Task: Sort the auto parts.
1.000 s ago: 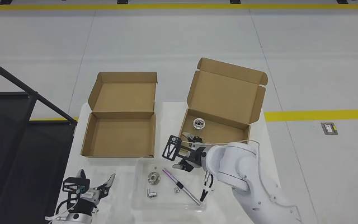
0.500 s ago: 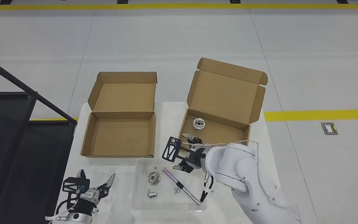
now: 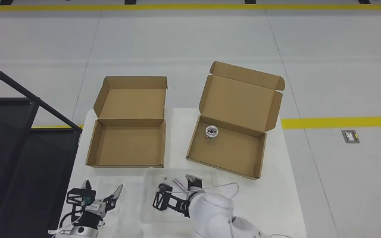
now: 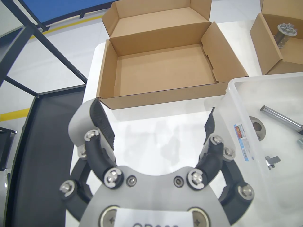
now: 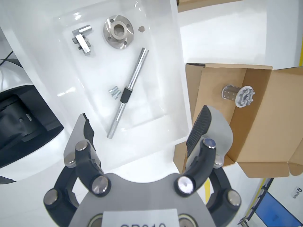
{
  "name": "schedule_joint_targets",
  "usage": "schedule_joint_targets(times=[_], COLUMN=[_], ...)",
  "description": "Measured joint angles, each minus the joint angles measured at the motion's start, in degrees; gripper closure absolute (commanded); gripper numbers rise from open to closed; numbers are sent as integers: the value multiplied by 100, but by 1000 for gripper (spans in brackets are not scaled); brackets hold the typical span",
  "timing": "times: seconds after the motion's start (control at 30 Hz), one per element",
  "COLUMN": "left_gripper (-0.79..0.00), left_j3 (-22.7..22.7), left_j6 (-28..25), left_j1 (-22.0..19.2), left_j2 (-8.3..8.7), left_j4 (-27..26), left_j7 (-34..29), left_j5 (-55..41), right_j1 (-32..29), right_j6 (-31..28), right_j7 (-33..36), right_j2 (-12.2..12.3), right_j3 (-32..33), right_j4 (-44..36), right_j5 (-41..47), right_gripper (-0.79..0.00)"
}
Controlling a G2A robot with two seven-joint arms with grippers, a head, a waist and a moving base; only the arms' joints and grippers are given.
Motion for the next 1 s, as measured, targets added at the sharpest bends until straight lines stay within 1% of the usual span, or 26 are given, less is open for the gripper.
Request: schedule_joint_targets(times=[0.2,0.33,0.4,0.47,0.57,0.67,0.73,0.8,0.9,1.0], left_gripper=[-785,-785,-785,-785,-785,-785,-785,-785,-785,-785], left_j3=[0,0,0,0,0,0,0,0,0,0], left_j6=[0,0,0,0,0,0,0,0,0,0], left_j1=[0,0,0,0,0,0,0,0,0,0], left_j2=[0,0,0,0,0,0,0,0,0,0], left_j4=[0,0,0,0,0,0,0,0,0,0], left_j7=[0,0,0,0,0,0,0,0,0,0], left_j5=[0,0,0,0,0,0,0,0,0,0], right_j1=[17,44,63,78,99,129,162,191,229,279], right_j6=[938,1411,1577,1692,1869,1975,1984,2007,2058,2087], right_j7=[-404,-517,-560,-592,-595,-586,-593,-604,-641,-681], right_j2=[-150,-255,-308,-347,-409,-472,-516,-560,-619,-671], right_j3=[-13,-65,-97,-114,-122,-98,-78,-62,-23,24], right_j4=[753,1146,1326,1454,1658,1892,2065,2220,2423,2612], right_j5=[-70,-102,-119,-148,-190,-118,-22,73,210,329], right_gripper=[-785,-785,-650,-610,-489,-443,-385,-382,-351,-339])
